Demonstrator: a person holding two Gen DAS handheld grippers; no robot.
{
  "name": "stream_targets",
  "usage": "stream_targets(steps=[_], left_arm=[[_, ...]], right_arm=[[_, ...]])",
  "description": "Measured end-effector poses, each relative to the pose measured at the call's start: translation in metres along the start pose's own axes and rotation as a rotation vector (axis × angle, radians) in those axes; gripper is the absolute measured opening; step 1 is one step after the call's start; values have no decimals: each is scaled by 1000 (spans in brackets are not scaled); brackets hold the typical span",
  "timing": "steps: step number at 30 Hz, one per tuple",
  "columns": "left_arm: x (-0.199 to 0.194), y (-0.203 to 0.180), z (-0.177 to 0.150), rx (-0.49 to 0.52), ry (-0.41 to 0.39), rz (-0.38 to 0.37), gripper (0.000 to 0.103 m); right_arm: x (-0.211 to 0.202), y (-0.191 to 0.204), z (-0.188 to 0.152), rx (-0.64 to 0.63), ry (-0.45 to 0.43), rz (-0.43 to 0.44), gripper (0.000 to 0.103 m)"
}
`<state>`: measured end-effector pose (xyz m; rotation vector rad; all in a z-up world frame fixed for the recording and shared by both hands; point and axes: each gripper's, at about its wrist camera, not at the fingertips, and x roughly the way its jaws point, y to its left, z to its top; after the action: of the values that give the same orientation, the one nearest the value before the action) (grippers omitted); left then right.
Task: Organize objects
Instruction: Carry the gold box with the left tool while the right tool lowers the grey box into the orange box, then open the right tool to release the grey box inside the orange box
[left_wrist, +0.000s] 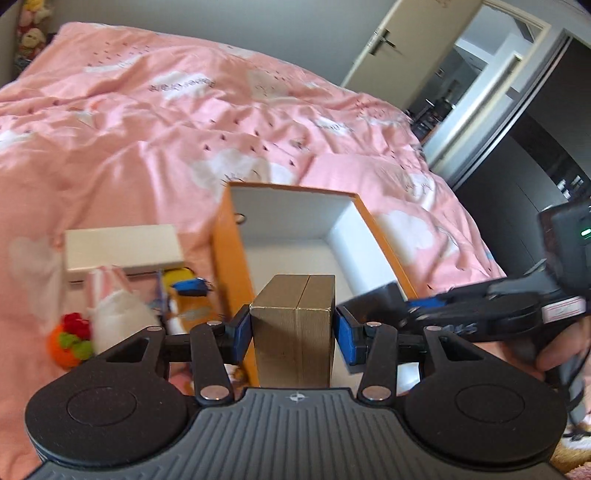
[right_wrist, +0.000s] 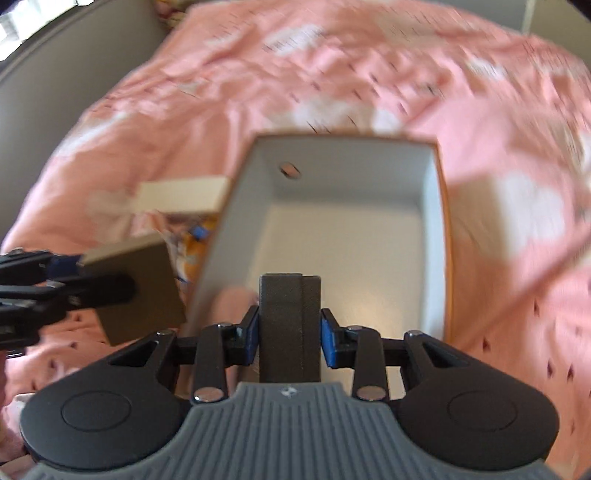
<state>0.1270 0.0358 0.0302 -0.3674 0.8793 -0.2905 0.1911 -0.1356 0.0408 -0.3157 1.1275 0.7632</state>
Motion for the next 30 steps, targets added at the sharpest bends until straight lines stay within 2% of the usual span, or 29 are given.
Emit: stream_targets(steps=[3,7,14,20,28,30], left_arm=[[19,-6,-1,13,27,-5,53],[35,-10,0,26,58,-13,53],[44,-13,-2,40,91,-11,53],[46,-10,-1,39,110,-7,53],[49,-9,0,36,128,-16,53],[49,-10,1,37,132,-19,53]], right_arm=[[26,-18,-13,82,65,-18,35],[51,-29,-19,164,154,14,35],[77,-26,-19,203,249,38,35],[78,-25,-20,227,263,84,40],[68,-25,-19,238,258,146,40],[69,-27,-20,256,264,156,36]])
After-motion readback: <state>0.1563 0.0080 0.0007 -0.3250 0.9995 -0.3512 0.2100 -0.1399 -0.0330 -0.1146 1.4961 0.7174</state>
